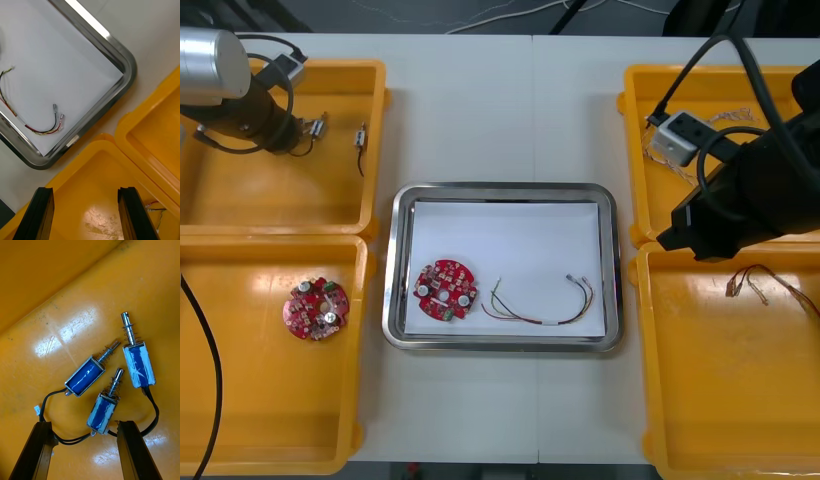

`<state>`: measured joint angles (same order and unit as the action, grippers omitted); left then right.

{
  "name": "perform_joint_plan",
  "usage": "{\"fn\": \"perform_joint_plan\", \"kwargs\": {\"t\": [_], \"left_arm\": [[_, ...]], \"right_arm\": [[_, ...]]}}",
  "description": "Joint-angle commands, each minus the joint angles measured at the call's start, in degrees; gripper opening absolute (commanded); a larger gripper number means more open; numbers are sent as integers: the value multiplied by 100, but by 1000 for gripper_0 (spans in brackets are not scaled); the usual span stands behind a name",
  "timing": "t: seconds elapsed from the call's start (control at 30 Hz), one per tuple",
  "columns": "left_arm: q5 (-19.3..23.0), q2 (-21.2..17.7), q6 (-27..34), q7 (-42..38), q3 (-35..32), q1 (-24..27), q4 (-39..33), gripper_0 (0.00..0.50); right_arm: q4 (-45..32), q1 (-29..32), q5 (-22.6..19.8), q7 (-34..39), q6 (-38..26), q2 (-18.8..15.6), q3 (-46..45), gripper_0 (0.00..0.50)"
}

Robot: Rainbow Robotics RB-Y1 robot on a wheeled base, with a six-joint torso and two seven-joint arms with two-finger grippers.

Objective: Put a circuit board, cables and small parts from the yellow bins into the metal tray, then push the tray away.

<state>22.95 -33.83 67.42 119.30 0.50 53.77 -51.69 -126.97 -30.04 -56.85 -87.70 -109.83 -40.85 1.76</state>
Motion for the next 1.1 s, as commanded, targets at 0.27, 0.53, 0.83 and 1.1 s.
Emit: {"fn": "perform_joint_plan", "kwargs": {"t": [0.27, 0.53, 0.83, 1.1], "left_arm": [[-177, 210, -369, 638, -182, 397, 299, 500], [-291, 333, -572, 691, -182, 406, 528, 500], [-379, 395, -572, 691, -182, 406, 545, 0], [-256, 386, -405, 744, -190, 406, 537, 0]], "right_arm": [[129, 183, 544, 1018, -17, -301, -502, 500], [911, -10, 957, 842, 278, -301, -502, 500], [1983, -353, 1071, -301, 955, -301, -493, 500], [2713, -661, 1185, -1074, 1456, -301, -405, 500]]}}
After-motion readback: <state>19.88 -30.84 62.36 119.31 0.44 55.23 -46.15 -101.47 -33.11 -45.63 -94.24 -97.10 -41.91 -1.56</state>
